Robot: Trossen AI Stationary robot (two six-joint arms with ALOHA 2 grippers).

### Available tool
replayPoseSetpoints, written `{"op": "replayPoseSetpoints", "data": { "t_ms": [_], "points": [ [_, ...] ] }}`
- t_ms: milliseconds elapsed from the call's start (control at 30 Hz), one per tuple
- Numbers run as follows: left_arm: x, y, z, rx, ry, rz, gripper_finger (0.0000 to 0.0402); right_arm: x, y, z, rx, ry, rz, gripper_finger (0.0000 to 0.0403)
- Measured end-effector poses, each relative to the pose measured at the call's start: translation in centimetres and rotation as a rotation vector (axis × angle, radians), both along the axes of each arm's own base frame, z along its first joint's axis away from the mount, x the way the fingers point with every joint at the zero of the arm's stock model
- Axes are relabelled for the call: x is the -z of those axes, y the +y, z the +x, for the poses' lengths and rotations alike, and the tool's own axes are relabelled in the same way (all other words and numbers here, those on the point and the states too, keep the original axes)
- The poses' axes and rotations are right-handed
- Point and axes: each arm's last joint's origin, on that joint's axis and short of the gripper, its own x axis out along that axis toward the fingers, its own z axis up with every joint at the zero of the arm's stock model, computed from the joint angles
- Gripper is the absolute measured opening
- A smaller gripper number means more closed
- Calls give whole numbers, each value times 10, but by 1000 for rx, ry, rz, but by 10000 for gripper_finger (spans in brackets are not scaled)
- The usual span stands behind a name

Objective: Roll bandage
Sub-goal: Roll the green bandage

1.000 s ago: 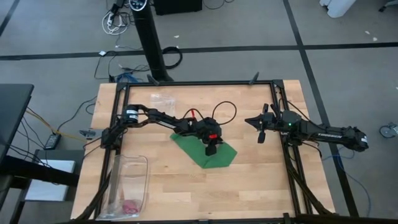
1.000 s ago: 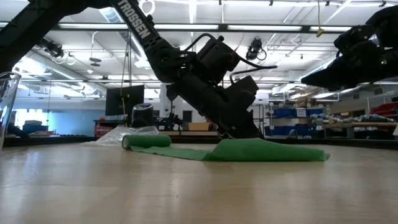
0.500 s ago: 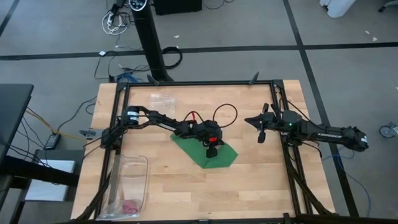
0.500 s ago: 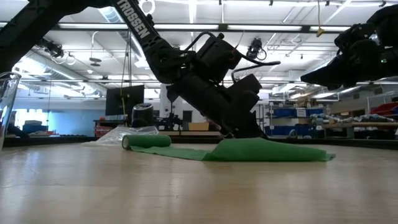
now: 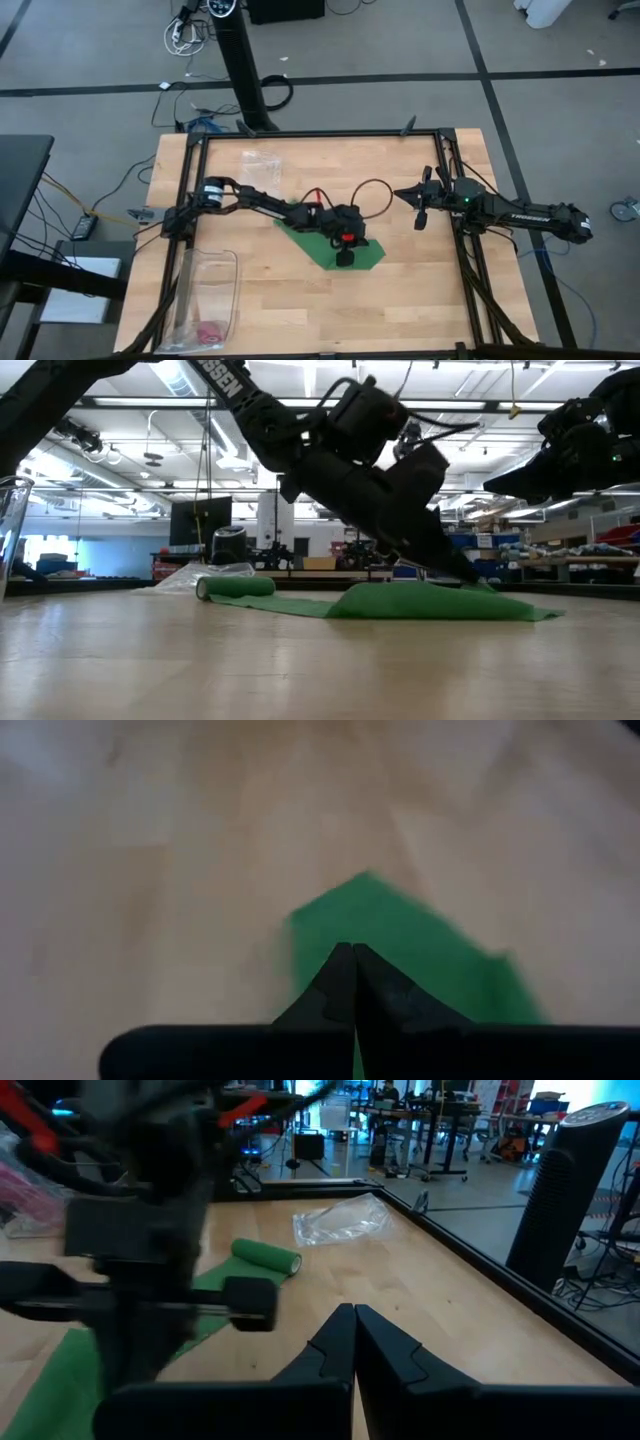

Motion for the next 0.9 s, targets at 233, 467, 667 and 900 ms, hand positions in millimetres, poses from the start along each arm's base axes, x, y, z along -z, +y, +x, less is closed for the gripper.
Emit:
{"op": "replayPoseSetpoints", "data": {
  "t_ms": [233,467,667,900],
  "points": [
    [-5,-26,1,49,16,8,1,0,0,0,0,0,0,8],
    [-9,-16,3,-247,98,136,18,0,0,0,0,0,0,6],
    [-6,30,2,-326,146,-30,60,0,0,0,0,0,0,8],
    [-6,37,4,-176,149,-189,81,0,0,0,0,0,0,6]
  ]
}}
